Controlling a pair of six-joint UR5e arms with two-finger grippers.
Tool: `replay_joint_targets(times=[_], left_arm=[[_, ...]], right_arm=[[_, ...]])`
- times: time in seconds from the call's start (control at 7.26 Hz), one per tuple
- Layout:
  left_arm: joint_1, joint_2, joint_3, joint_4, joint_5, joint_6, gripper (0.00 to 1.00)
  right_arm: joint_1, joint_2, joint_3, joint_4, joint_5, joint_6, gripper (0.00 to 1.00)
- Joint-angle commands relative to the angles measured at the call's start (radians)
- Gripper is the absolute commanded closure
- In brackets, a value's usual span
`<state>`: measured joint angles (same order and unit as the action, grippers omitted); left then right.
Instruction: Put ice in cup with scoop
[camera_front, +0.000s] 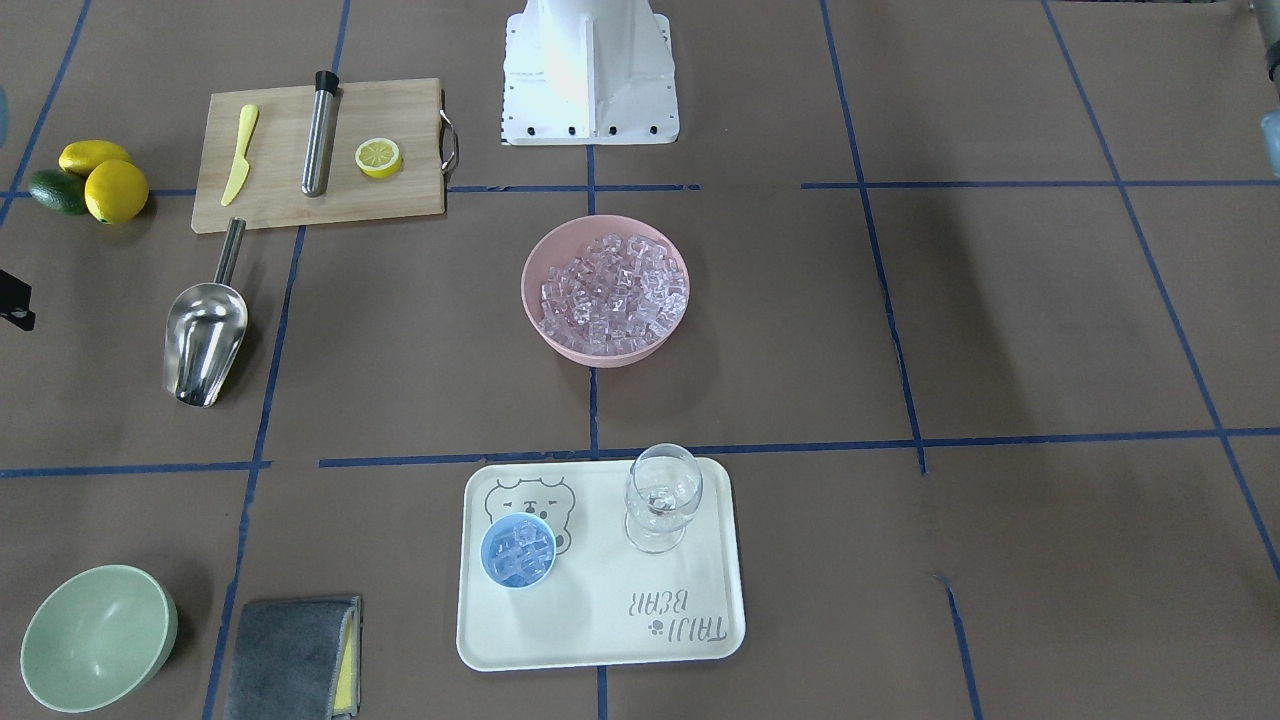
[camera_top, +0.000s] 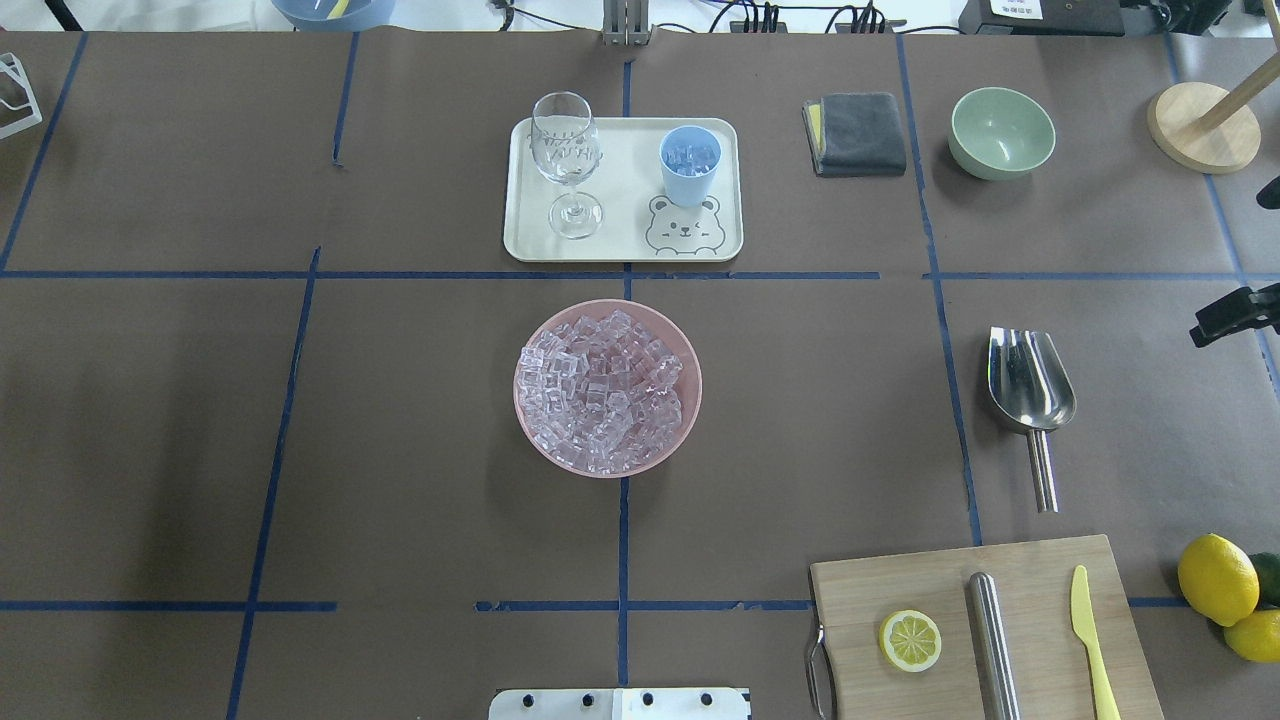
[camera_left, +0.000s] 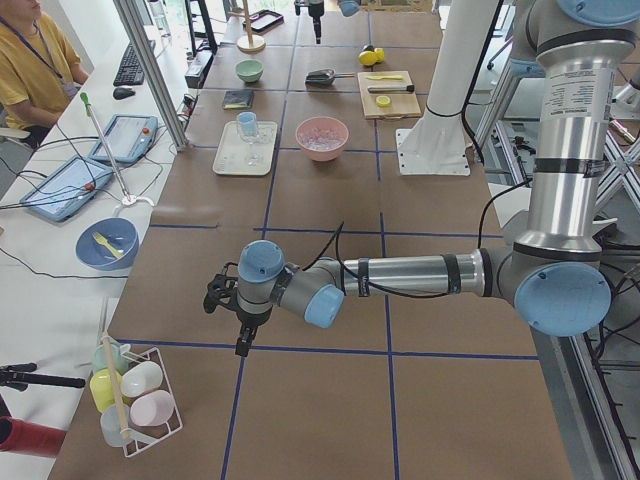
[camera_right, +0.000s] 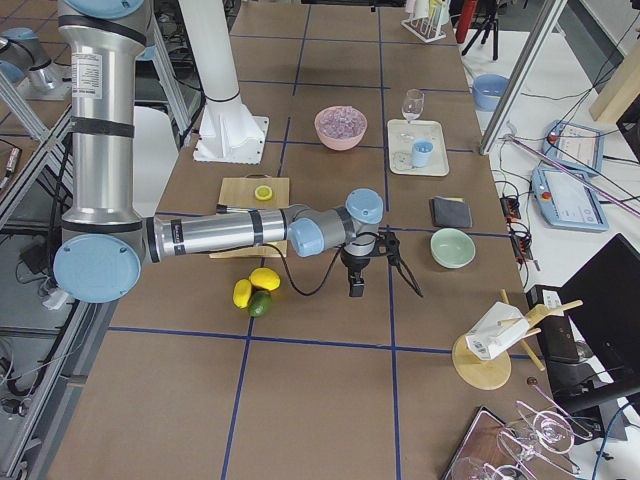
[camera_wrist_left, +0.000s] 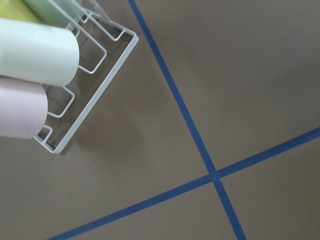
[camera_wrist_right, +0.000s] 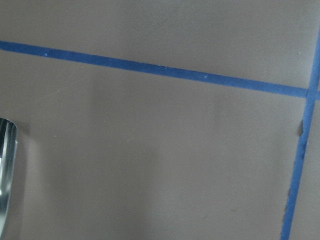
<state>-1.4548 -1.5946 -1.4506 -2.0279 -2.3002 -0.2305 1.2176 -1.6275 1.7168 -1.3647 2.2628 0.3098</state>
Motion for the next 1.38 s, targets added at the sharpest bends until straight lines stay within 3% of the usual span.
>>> replay_joint_targets(times=[0.0,0.14,0.28,0.41,0.55,0.69,0.83,0.96,1.24], left_arm=[[-0.022,0.004,-0.081,0.171,-0.159,-0.023,0.00],[-0.036,0.002,-0.144,0.269,-0.154,-0.024,0.00],[-0.070,-0.019,-0.145,0.363,-0.150,-0.012,0.00],[-0.071,-0.013,-0.154,0.373,-0.148,-0.012,0.00],[-0.072,-0.024,-0.160,0.376,-0.074,-0.012,0.00],[-0.073,-0.022,-0.187,0.376,0.058,-0.006,0.00],[-0.082,-0.022,-0.180,0.376,0.073,0.093,0.00],[-0.102,-0.009,-0.178,0.377,0.059,0.187,0.00],[-0.104,0.048,-0.201,0.358,-0.052,0.189,0.00]], right_arm=[[0.139,0.017,-0.057,-0.007,0.082,-0.124,0.00],[0.176,0.017,-0.063,-0.013,0.089,-0.138,0.00],[0.181,0.017,-0.075,-0.011,0.089,-0.149,0.00],[0.181,0.017,-0.074,-0.011,0.086,-0.149,0.00],[0.206,0.017,-0.074,-0.013,0.078,-0.150,0.00],[0.232,0.014,-0.066,-0.013,0.083,-0.158,0.00],[0.252,0.014,-0.068,-0.027,0.087,-0.179,0.00],[0.250,0.021,-0.068,-0.074,0.092,-0.219,0.00],[0.261,0.078,-0.066,-0.140,0.092,-0.229,0.00]])
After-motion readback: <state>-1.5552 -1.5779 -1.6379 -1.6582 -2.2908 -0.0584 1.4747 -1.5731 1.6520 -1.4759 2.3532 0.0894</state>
